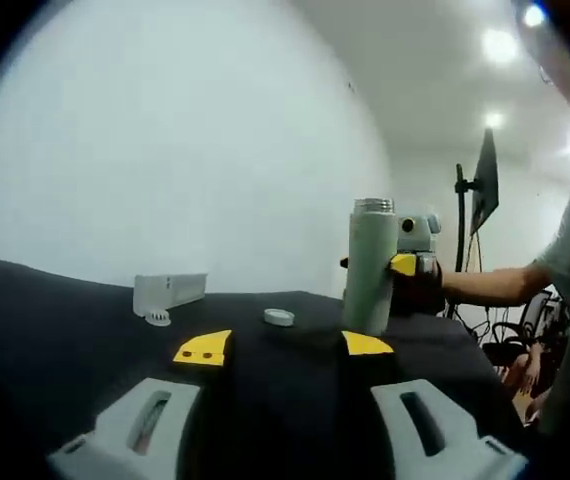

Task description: Assemble the cup parts correctly, then place the assembled cup into the box.

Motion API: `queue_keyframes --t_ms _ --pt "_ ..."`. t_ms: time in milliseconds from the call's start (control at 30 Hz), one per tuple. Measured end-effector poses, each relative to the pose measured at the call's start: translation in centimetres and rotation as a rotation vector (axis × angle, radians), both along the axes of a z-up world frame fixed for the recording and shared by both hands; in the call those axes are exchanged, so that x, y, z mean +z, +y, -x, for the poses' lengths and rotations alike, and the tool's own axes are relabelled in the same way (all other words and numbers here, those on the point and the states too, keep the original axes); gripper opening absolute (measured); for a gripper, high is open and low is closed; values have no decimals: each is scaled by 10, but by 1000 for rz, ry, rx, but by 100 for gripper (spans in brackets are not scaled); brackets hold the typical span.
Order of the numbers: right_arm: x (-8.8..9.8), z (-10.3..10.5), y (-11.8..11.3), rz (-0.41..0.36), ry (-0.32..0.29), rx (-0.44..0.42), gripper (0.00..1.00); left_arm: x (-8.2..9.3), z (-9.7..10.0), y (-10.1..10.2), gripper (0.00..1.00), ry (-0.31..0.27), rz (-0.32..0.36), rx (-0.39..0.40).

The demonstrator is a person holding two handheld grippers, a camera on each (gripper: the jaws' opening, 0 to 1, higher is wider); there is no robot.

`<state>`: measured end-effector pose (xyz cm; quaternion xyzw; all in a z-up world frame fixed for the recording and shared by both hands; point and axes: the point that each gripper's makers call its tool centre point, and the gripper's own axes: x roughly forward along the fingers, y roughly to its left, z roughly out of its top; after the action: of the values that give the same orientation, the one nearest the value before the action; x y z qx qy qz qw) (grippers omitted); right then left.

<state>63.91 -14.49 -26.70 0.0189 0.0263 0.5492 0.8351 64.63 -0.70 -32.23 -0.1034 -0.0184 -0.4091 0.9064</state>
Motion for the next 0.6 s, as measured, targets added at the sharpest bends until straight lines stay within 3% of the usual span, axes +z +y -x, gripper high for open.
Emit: queue_keyframes --t_ms 167,333,600 --pt "-18 -1 11 -77 37 -12 42 1 -3 3 42 6 17 1" --pt "-29 -2 15 -102 30 -31 42 3 -3 3 42 4 28 -1" --pt "-44 -10 -1 -103 18 -70 42 -1 -3 1 42 15 19 1"
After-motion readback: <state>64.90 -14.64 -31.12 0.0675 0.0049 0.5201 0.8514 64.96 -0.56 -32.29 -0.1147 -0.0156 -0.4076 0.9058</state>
